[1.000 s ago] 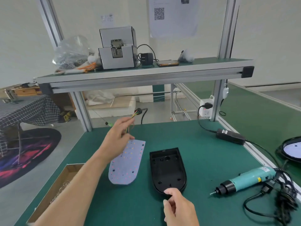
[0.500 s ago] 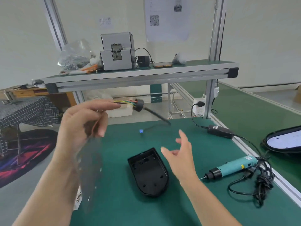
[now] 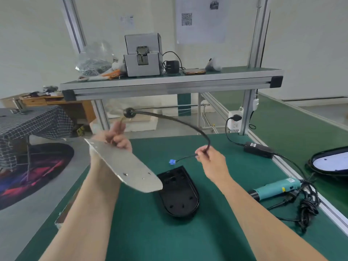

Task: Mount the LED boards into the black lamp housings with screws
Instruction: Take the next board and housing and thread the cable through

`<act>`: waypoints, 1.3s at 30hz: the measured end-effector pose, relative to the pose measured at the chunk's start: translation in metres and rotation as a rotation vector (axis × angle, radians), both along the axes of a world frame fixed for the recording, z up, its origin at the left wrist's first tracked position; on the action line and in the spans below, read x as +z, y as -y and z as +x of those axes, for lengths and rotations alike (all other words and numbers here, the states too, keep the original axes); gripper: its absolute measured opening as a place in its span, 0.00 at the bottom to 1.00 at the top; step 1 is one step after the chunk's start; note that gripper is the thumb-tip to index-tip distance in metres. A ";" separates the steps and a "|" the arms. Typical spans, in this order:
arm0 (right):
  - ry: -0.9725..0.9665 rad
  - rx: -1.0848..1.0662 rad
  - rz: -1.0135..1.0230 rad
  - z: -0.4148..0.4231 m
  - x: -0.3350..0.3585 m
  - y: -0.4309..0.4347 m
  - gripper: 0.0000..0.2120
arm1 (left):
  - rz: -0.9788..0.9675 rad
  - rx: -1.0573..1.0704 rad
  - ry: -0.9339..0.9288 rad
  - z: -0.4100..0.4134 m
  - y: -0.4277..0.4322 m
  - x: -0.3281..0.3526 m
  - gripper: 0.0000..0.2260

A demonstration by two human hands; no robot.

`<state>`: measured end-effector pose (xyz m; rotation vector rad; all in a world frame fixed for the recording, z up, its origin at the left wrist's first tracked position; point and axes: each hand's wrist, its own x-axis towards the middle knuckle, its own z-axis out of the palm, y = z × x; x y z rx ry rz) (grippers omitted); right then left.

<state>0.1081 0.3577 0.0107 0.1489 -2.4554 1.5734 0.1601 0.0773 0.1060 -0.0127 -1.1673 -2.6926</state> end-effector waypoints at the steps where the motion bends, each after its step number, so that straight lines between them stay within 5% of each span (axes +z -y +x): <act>1: -0.074 -0.034 -0.088 0.000 0.009 -0.001 0.08 | 0.067 0.035 0.116 -0.003 -0.004 -0.008 0.06; 3: -0.251 -0.085 -0.185 0.002 0.035 0.000 0.08 | 0.135 0.085 0.359 -0.009 -0.007 -0.027 0.10; 7: -0.477 -0.055 -0.262 0.007 0.082 0.006 0.06 | 0.069 0.020 0.630 -0.016 -0.015 -0.062 0.05; 13: -0.433 0.012 -0.121 0.009 0.065 0.025 0.07 | -0.082 -0.017 0.800 -0.024 -0.037 -0.104 0.10; 18: -0.433 -0.026 -0.155 0.003 0.044 0.032 0.06 | -0.443 0.006 0.864 -0.031 -0.059 -0.119 0.16; 25: -0.501 -0.053 -0.068 -0.006 0.028 0.029 0.07 | -0.915 -0.070 0.834 -0.043 -0.060 -0.130 0.08; 30: -0.545 -0.032 0.050 -0.007 0.020 0.029 0.07 | -0.917 -0.047 0.826 -0.037 -0.064 -0.132 0.13; 33: -0.526 -0.027 -0.063 -0.004 0.032 0.027 0.06 | -0.912 -0.015 0.708 -0.031 -0.071 -0.129 0.17; 36: -0.541 0.065 -0.129 0.000 0.052 0.027 0.05 | -0.912 0.028 0.517 -0.028 -0.079 -0.113 0.12; 39: -0.462 0.183 0.113 0.000 0.067 0.022 0.07 | -0.867 0.053 0.393 -0.027 -0.086 -0.084 0.12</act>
